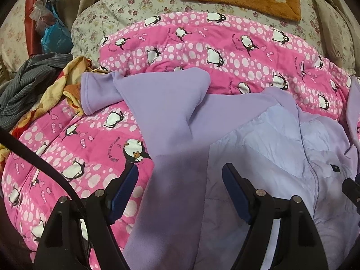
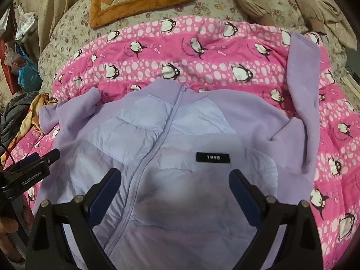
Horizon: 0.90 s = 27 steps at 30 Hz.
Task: Fold large clothes
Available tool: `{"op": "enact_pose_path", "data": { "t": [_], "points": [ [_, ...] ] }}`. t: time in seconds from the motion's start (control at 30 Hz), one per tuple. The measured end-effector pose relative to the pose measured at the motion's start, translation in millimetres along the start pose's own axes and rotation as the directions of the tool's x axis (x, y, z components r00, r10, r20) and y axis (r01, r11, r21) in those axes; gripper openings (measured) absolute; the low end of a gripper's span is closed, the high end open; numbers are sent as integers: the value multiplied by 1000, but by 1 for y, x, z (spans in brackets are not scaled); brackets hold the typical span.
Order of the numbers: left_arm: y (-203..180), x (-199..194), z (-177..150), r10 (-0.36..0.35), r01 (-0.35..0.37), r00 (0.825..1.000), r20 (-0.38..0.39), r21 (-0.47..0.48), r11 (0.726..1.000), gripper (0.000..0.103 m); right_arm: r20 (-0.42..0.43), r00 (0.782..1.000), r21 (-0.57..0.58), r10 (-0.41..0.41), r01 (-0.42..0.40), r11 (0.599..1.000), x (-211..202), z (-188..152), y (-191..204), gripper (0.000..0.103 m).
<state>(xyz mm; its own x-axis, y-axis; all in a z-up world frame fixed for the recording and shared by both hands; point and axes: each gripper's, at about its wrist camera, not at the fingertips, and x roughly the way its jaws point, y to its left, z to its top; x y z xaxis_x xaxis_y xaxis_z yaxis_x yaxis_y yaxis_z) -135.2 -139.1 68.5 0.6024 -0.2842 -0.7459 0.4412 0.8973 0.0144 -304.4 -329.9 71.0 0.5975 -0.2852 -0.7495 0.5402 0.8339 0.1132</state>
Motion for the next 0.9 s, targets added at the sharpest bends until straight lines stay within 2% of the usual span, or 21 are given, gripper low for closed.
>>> {"op": "enact_pose_path", "data": {
  "t": [0.9],
  "points": [
    [8,8,2,-3,3,1000,-22,-27,1000,50,-16,1000,-19,0,0,1000,9,-3,7,98]
  ]
}}
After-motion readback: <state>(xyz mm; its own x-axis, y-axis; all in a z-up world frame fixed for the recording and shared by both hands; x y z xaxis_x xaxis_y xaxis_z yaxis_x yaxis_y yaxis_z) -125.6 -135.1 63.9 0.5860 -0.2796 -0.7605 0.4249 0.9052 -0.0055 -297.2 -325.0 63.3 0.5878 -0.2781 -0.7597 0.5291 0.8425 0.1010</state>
